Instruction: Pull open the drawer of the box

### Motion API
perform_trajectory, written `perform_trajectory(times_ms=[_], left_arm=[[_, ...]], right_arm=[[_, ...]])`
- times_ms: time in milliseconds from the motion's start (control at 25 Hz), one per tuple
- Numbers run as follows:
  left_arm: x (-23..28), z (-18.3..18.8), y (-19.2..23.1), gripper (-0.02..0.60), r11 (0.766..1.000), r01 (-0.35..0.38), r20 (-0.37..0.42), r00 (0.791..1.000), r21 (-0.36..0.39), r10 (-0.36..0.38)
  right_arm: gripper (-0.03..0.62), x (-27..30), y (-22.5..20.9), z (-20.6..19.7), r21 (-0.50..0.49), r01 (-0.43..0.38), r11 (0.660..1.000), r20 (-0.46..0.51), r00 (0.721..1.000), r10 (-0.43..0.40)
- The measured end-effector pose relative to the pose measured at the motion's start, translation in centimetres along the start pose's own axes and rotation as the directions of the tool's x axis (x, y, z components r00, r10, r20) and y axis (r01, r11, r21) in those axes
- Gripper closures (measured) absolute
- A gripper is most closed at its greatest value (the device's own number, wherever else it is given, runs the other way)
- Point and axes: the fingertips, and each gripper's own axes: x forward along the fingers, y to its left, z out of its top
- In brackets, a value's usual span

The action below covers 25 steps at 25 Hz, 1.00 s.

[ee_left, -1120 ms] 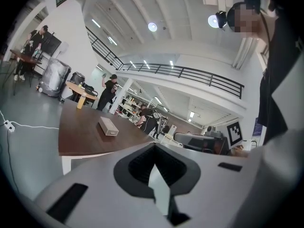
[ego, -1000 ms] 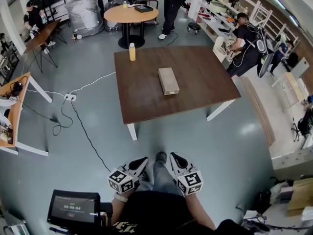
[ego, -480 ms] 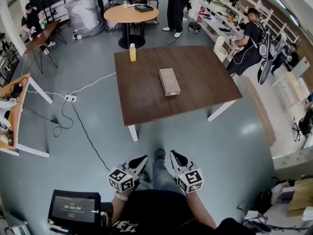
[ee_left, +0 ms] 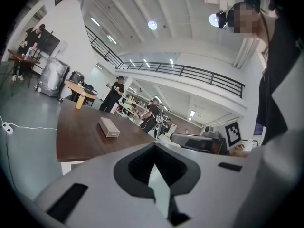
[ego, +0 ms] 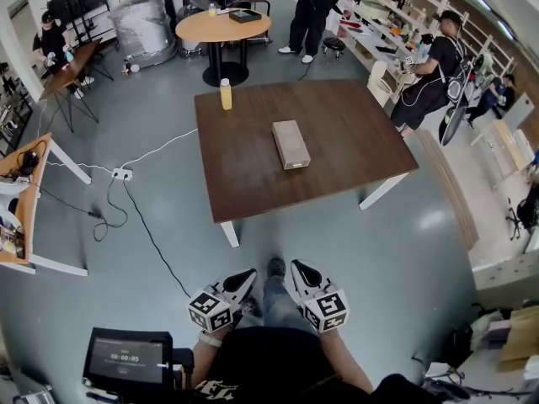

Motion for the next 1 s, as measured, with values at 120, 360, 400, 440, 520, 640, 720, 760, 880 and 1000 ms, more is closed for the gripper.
perform_trajectory(times_ms=[120,360,400,440,520,640,720,760,880,1000], left_arm=[[0.6,0.3,0.4,0.581,1.0,-0.003,-0.006,1.0,-0.002,0.003],[2.6,1.4,1.7,0.581,1.0,-0.006,-0.009,1.0,-0.003,0.006],[2.9,1.6,2.0,0.581,1.0,-0.006,-0.009,1.0,-0.003,0.006],[3.2,1.9,2.2,0.581,1.0,-0.007,-0.009,1.0,-0.001,0.007],[4.0,2.5,2.7,0.581,1.0,-0.007,-0.011,1.0,0.001,0.007],[5.2,3.3,3.3,0.581,1.0,-0.006,-0.02,1.0,0.004,0.006],[6.2,4.0,3.7,0.581,1.0,-0.003,-0.026,1.0,0.008,0.003],[6.7,4.3,3.8,0.581,1.0,0.0,-0.028,1.0,0.011,0.001],[8.2,5.1,4.0,0.581,1.0,0.008,-0.032,0.999,0.019,-0.008],[9.6,5.9,4.5,0.581,0.999,0.019,-0.035,0.999,0.028,-0.018]], right_arm=[[0.608,0.7,-0.7,0.3,0.004,-0.002,1.0,0.001,1.0,0.002],[0.608,2.4,-2.6,0.9,0.005,-0.01,1.0,-0.001,1.0,0.01],[0.608,2.8,-2.9,1.0,0.007,-0.011,1.0,-0.002,1.0,0.011],[0.608,3.1,-3.3,1.2,0.008,-0.012,1.0,-0.001,1.0,0.012],[0.608,3.8,-4.1,1.6,0.011,-0.012,1.0,0.0,1.0,0.012],[0.608,4.8,-5.6,2.2,0.016,-0.007,1.0,0.001,1.0,0.007],[0.608,5.5,-6.5,2.9,0.02,-0.004,1.0,0.007,1.0,0.004],[0.608,5.8,-7.0,3.1,0.022,-0.002,1.0,0.009,1.0,0.002],[0.608,6.4,-8.4,3.6,0.025,0.001,1.0,0.014,1.0,-0.001],[0.608,7.4,-9.6,3.9,0.028,0.004,1.0,0.017,1.0,-0.005]])
